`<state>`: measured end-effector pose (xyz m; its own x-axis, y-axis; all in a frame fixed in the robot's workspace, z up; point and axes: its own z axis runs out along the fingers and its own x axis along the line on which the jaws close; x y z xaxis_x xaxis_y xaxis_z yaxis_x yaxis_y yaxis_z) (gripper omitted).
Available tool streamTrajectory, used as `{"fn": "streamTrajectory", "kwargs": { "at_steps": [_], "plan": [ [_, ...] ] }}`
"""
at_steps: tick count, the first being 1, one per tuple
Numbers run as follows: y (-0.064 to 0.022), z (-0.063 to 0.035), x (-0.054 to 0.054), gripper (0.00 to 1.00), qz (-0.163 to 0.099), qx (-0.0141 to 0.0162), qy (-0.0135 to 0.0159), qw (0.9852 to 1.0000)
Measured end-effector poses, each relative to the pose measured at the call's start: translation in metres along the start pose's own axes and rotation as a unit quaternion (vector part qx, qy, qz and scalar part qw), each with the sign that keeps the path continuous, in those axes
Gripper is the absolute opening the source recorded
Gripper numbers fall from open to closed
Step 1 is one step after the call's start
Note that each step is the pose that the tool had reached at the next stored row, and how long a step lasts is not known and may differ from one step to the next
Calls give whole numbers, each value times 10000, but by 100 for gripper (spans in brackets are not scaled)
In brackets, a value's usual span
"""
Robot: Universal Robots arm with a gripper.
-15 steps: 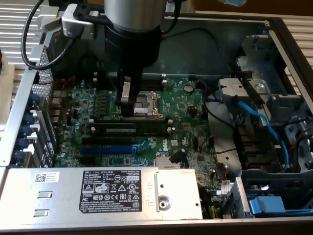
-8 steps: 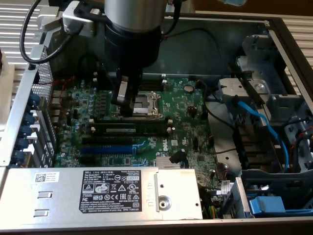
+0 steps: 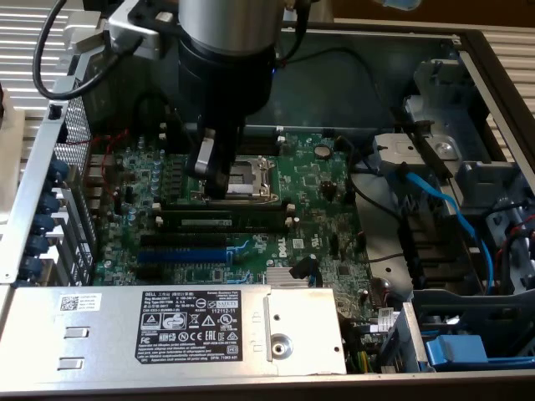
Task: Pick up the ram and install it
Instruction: 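Press down the ram until it locks into place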
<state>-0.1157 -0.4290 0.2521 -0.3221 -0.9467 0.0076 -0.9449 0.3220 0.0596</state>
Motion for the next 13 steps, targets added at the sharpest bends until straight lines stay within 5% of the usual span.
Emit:
{"fn": "streamTrajectory", "kwargs": {
  "at_steps": [7, 13],
  "plan": [
    [-1, 6, 0, 10, 618, -5, -37, 9981],
    [-1, 15, 0, 10, 1139, -9, -67, 9935]
  ]
}}
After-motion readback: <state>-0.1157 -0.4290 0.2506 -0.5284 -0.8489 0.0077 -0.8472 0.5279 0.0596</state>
